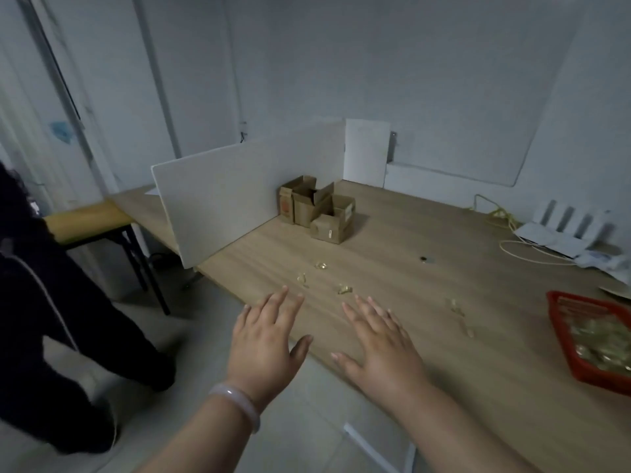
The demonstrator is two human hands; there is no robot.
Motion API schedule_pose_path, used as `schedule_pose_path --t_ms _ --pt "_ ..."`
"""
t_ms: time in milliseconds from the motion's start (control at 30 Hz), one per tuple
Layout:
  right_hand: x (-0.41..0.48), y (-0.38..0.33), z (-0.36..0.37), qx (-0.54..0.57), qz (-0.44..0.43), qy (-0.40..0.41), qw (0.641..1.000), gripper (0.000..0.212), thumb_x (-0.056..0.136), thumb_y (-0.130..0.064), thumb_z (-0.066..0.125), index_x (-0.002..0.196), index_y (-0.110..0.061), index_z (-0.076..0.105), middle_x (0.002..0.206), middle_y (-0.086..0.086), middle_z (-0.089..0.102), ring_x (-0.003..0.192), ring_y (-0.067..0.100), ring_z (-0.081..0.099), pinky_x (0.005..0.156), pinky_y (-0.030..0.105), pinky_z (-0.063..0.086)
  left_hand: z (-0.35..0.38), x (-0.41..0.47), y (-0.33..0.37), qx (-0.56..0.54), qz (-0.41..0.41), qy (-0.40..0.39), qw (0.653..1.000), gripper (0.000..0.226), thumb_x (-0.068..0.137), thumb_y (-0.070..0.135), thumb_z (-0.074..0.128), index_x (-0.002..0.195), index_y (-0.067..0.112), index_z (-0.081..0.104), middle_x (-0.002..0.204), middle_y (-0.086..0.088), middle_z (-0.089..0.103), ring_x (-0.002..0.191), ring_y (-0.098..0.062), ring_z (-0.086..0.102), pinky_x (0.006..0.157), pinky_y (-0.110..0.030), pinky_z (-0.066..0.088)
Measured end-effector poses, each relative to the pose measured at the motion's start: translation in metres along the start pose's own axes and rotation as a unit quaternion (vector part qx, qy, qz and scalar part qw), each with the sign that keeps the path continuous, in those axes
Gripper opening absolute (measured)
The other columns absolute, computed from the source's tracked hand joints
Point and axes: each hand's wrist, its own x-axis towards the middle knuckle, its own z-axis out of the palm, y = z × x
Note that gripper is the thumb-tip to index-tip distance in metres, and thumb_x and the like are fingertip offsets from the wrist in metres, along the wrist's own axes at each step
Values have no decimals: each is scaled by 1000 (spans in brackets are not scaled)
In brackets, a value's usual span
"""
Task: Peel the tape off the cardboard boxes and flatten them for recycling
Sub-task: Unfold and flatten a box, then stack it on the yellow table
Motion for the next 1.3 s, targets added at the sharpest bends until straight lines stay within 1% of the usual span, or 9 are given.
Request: schedule_pose_path --t_ms 167,433,600,700,867,967,1033,1167,1300 --pt "93 42 3 6 11 11 1000 79 84 -72 31 151 -42 2 160 -16 -5 145 3 -12 114 25 -13 28 91 -8 -17 -12 9 1000 66 76 49 70 134 26 53 139 -3 52 123 -28 53 101 -46 43" --pt "179 84 54 36 37 -28 998 81 81 -76 27 150 -43 0 159 -18 -8 140 -3 -18 117 26 -6 96 182 -47 -41 -18 -32 998 65 84 53 59 141 28 44 148 0 41 132 -22 42 109 -37 34" --pt "237 123 79 33 120 -11 992 80 81 -75 35 150 -42 9 159 -17 3 146 4 1 114 22 3 152 250 -77 -84 -7 -80 993 66 86 56 51 145 32 34 151 6 32 136 -16 34 110 -29 29" --pt "285 135 101 52 172 -5 984 80 83 -68 45 150 -39 15 159 -13 12 145 9 11 115 24 10 187 298 -103 -111 12 -103 988 65 86 51 55 144 28 38 150 3 35 135 -18 36 111 -27 28" --pt "358 140 148 64 225 -34 972 79 84 -64 52 150 -39 17 159 -11 13 146 7 12 114 23 14 241 390 -156 -133 24 -130 982 66 89 55 48 147 32 28 153 5 28 137 -14 29 113 -25 24" --pt "400 148 168 59 260 -33 963 78 83 -59 58 149 -37 22 158 -12 18 145 7 16 113 21 14 271 441 -175 -164 11 -152 975 67 88 56 48 148 34 27 154 6 28 139 -12 28 113 -30 28" --pt "424 155 179 46 281 -44 958 79 85 -58 57 150 -36 20 158 -12 15 145 8 15 111 19 15 293 470 -184 -184 3 -177 967 66 88 56 48 147 35 27 154 6 27 139 -14 27 114 -32 28" --pt "471 176 203 58 293 -61 952 78 85 -49 64 150 -26 25 157 -6 20 144 12 23 111 22 20 337 521 -198 -232 -15 -206 950 65 89 46 56 147 32 30 152 2 31 139 -17 29 111 -26 24" --pt "508 208 231 88 309 -110 941 80 87 -48 60 151 -30 16 158 -11 13 144 11 21 107 17 17 381 558 -205 -283 -33 -230 930 69 88 37 62 148 23 29 150 1 34 137 -17 31 108 -21 21"
